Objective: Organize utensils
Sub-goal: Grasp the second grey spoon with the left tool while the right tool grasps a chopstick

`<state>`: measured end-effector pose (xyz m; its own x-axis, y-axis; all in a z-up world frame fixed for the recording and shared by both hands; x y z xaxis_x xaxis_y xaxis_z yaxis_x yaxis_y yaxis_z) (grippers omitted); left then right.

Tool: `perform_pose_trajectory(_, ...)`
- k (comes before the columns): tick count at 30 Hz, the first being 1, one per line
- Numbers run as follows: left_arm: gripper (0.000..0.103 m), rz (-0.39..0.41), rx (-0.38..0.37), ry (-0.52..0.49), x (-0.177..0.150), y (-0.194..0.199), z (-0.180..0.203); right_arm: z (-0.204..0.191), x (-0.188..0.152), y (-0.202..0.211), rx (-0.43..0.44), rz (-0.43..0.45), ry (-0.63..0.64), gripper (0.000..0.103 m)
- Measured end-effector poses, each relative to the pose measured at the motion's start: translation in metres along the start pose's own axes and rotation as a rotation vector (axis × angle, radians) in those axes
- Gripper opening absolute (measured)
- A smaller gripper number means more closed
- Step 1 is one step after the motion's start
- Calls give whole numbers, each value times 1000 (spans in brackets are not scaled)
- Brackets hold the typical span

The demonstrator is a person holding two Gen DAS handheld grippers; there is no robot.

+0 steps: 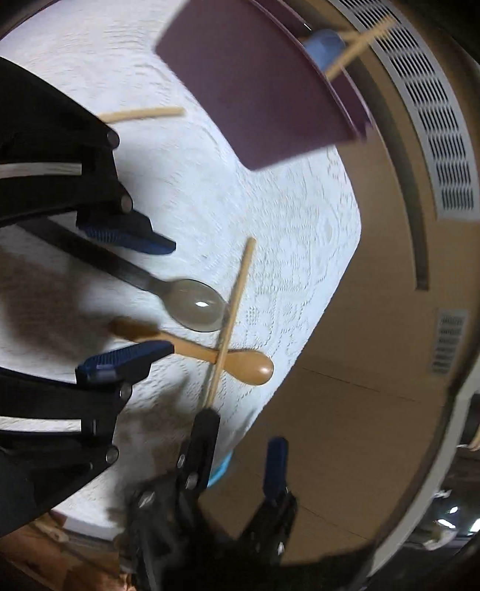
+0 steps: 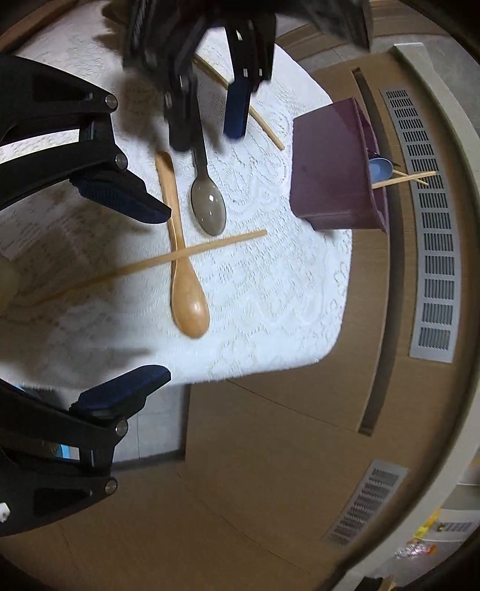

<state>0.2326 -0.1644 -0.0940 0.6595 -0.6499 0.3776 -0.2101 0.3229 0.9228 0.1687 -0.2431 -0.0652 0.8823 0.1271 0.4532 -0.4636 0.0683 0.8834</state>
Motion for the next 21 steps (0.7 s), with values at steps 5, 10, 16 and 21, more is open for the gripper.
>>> perform_pose_trajectory(5,45,-72,0,-24,19,-19,3,14,-3,2,27,10,-36,77)
perform_pose_trajectory(10,45,-91,-37,66,27,-28,-16,19,-9,-4,50,5,-61,77)
perform_pose_trajectory(16,38,-55,35,17,18,-27,-2,13,-7,-8,70,-2,-61,77)
perform_pose_trajectory(21,35,-15,14,92,1,-14,-7,7,-3,-6,92,1,-50,77)
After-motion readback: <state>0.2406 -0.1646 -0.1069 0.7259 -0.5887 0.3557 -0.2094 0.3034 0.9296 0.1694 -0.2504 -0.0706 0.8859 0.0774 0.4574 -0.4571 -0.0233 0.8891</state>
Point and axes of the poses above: each gripper's, at about its wrist camera, not at the fingertips, and y roughly against the way its jaws point, z to its right, x to its top, the point moved 2 cm from there along -y, roughly the way its jaws point, and after that the axes turned 14 degrees about -z, right-handed, at the moved point
